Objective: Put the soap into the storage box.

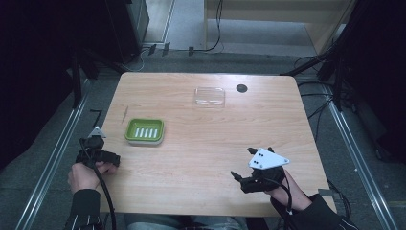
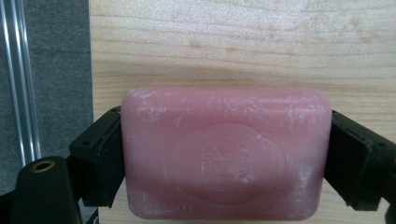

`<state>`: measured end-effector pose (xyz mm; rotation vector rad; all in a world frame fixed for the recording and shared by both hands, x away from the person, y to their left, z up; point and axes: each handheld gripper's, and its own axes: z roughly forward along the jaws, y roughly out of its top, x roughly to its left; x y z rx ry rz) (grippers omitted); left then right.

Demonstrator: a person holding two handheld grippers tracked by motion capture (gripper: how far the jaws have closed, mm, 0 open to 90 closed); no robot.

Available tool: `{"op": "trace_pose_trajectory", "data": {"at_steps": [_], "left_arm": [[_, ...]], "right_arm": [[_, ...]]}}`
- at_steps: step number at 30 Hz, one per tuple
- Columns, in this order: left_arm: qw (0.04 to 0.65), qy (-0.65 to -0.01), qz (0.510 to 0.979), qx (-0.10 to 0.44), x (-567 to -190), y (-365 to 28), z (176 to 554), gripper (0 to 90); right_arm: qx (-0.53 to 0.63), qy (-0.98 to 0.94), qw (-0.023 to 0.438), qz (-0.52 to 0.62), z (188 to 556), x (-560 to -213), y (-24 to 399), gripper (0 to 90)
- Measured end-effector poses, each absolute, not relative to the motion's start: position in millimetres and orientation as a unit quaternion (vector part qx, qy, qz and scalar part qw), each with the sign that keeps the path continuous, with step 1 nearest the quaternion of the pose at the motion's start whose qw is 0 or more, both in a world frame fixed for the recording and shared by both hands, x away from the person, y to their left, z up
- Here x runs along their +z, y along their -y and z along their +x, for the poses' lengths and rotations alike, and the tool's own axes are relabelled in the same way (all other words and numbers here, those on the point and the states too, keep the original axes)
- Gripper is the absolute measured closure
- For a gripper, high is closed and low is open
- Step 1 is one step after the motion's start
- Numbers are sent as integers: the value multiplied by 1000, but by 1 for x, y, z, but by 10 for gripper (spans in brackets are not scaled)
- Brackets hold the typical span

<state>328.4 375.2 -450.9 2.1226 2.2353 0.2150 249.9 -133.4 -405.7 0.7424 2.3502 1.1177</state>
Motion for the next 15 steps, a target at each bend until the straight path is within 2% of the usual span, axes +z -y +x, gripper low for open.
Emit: {"op": "trace_pose_trajectory", "data": {"at_steps": [15], "left_arm": [[25,-713,697,65,-449,-373,329,137]], "right_arm": [[404,-848,216,268,250,-406,134,138]]}}
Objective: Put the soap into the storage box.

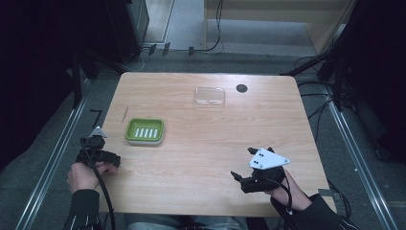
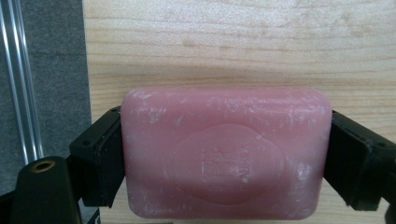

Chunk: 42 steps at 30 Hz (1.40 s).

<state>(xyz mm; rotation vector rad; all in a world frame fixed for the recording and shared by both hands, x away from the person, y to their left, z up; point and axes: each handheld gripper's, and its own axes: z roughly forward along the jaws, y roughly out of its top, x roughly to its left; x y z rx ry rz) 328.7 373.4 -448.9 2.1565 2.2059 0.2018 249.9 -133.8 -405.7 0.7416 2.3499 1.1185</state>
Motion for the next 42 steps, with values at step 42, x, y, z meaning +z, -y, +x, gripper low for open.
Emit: {"op": "trace_pose_trajectory", "data": {"at_steps": [42], "left_arm": [[34,-673,735,69,-427,-348,351,137]], "right_arm": [[396,-839,225,297,239,-406,153,139]]}}
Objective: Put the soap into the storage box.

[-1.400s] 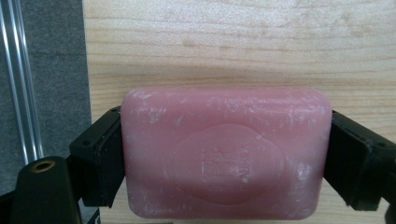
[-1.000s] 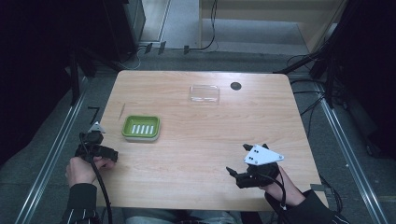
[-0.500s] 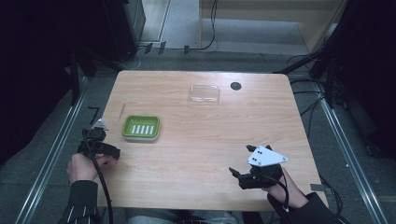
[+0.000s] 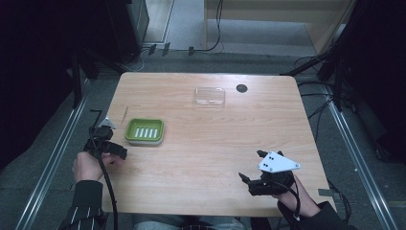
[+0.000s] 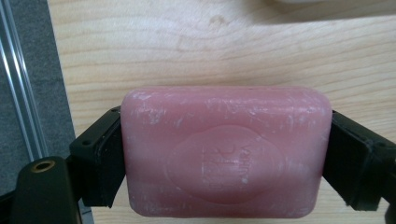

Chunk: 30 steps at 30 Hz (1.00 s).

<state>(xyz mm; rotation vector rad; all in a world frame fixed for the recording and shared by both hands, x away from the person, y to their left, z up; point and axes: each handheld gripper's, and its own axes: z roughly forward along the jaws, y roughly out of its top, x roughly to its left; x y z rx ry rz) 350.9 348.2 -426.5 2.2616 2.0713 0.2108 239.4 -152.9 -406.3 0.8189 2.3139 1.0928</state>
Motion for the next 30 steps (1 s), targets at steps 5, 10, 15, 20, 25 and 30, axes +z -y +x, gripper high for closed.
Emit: {"op": "trace_pose_trajectory", "data": {"at_steps": [5,10,15,20,25,30], "left_arm": [[38,-668,740,68,-424,-343,355,137],[40,-661,746,67,-422,-338,359,137],[41,-659,749,63,-421,-336,364,137],[44,-653,754,64,-418,-332,369,137],[43,-649,757,63,-417,-328,373,137],[44,-644,761,67,-412,-323,378,137]], "right_arm": [[396,-836,228,303,238,-406,155,138],[396,-836,228,305,236,-407,157,139],[396,-835,230,305,236,-407,158,138],[394,-835,231,305,236,-407,158,138],[394,-835,230,309,235,-407,159,138],[392,-834,231,313,234,-407,160,138]]}}
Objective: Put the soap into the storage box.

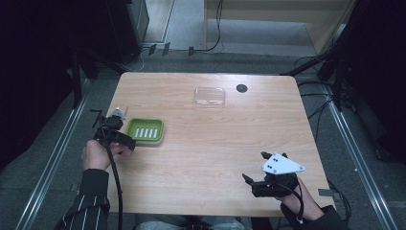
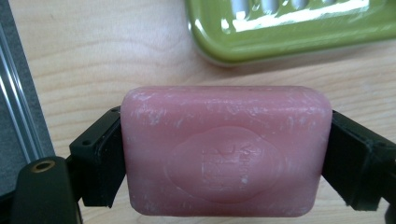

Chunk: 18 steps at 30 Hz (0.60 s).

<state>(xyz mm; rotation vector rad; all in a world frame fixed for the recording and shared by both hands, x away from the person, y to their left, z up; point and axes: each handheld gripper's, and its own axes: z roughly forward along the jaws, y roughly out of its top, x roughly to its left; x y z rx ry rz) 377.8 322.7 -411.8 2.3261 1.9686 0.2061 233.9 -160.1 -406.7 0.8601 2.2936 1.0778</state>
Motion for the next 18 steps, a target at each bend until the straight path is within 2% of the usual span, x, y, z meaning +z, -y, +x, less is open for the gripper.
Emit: {"op": "trace_pose_trajectory", "data": {"at_steps": [18], "left_arm": [[56,-628,773,70,-401,-311,390,137]], "right_arm": [[389,-832,232,319,231,-407,165,138]]}}
